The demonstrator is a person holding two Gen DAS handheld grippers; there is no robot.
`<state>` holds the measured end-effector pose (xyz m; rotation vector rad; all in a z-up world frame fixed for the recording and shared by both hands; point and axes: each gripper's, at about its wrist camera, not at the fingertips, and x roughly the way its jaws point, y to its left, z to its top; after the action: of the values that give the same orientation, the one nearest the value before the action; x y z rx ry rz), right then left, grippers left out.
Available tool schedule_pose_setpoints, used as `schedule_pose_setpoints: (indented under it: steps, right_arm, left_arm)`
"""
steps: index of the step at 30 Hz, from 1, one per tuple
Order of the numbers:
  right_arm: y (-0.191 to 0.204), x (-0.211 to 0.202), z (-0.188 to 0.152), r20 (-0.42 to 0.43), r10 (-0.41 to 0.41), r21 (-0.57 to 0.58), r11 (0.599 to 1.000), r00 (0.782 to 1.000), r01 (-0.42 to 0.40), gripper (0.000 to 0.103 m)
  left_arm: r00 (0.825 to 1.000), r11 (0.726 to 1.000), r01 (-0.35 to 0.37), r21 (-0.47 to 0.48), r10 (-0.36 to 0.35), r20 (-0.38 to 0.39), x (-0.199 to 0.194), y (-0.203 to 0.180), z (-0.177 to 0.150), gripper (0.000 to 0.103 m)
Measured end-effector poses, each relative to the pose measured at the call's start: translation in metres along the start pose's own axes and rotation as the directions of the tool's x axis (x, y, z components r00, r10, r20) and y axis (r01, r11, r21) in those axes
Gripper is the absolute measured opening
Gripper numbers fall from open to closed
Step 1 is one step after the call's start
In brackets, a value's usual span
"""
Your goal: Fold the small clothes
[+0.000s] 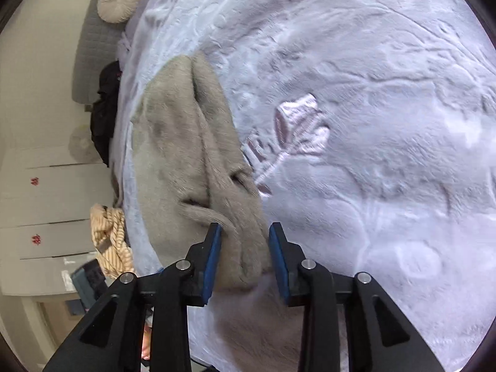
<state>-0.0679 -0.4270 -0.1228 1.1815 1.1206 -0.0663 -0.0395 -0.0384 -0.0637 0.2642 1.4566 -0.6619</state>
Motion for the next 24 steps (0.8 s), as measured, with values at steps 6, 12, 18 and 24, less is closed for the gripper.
schedule_pose_setpoints:
  steps: [6, 12, 18, 24]
  right_arm:
    - [0.000, -0.012, -0.014, -0.029, -0.038, -0.023, 0.999, 0.999, 0.037, 0.046]
    - [0.010, -0.023, -0.026, -0.037, -0.069, -0.047, 0.997, 0.997, 0.068, 0.054]
    - [0.021, -0.026, -0.027, -0.048, -0.071, -0.070, 0.995, 0.996, 0.067, 0.055]
    - [0.035, -0.025, -0.028, -0.058, -0.084, -0.120, 0.990, 0.995, 0.076, 0.072]
  left_arm:
    - [0.999, 0.999, -0.049, -0.017, 0.049, -0.013, -0.026, 0.016, -0.018, 0.061]
    - [0.998, 0.997, -0.058, -0.041, 0.058, -0.008, -0.047, 0.011, -0.023, 0.061]
    - [0.996, 0.993, -0.077, -0.086, 0.080, 0.030, -0.063, 0.013, -0.030, 0.094]
    - [0.994, 0.990, -0.113, -0.090, 0.114, 0.005, -0.044, -0.012, -0.013, 0.094]
